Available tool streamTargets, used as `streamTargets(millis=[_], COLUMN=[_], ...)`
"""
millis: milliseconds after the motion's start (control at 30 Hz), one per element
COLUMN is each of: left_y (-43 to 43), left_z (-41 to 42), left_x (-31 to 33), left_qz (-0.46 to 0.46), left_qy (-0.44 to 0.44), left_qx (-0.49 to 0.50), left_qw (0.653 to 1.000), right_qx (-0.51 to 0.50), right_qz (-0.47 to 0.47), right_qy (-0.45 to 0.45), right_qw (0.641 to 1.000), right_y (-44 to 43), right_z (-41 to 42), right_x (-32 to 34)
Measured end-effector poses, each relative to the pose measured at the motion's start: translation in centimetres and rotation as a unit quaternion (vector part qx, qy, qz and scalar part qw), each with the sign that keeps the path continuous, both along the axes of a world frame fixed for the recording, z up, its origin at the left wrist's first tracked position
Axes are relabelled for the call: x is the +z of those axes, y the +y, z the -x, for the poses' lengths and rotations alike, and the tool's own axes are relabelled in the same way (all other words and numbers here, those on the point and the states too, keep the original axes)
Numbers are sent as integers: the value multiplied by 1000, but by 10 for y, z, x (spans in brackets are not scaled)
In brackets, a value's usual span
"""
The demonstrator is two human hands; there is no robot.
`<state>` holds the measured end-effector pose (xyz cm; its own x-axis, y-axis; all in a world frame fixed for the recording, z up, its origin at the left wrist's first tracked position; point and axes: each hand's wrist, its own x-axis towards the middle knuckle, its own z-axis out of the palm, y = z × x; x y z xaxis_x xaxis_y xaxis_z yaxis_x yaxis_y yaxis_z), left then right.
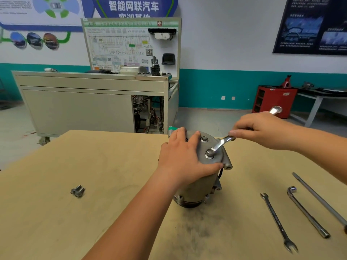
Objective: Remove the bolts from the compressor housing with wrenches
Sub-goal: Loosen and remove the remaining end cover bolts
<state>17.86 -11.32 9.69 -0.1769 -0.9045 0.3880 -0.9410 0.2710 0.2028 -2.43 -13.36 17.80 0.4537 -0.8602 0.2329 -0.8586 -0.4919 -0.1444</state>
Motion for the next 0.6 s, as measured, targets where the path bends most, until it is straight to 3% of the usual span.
streamTargets(millis=[100, 233, 333, 433, 500, 600], left_y=[0, 0, 1, 2, 0, -3], left_z=[-2, -3, -1, 1, 1, 0], left_x=[-2, -3, -1, 1, 1, 1], left_qz=[1, -1, -1, -16, -22, -19], left_qy=[2, 6, 3, -4, -14, -31], left_qx=[5, 9, 9, 12, 9, 7], left_qw=[1000, 1000, 1000, 1000, 1000, 999], right_qx=[-19, -1, 17, 23, 29, 32], right_qz=[-25, -195, -330, -456, -499, -503], right_qy=[-157, -275, -334, -404, -439, -489], right_qw=[987, 942, 883, 793, 747, 712], right_y=[8, 33, 58, 77, 83, 84], right_z=[5, -2, -18, -35, -44, -54], right_x=[6, -5, -24, -38, -43, -45])
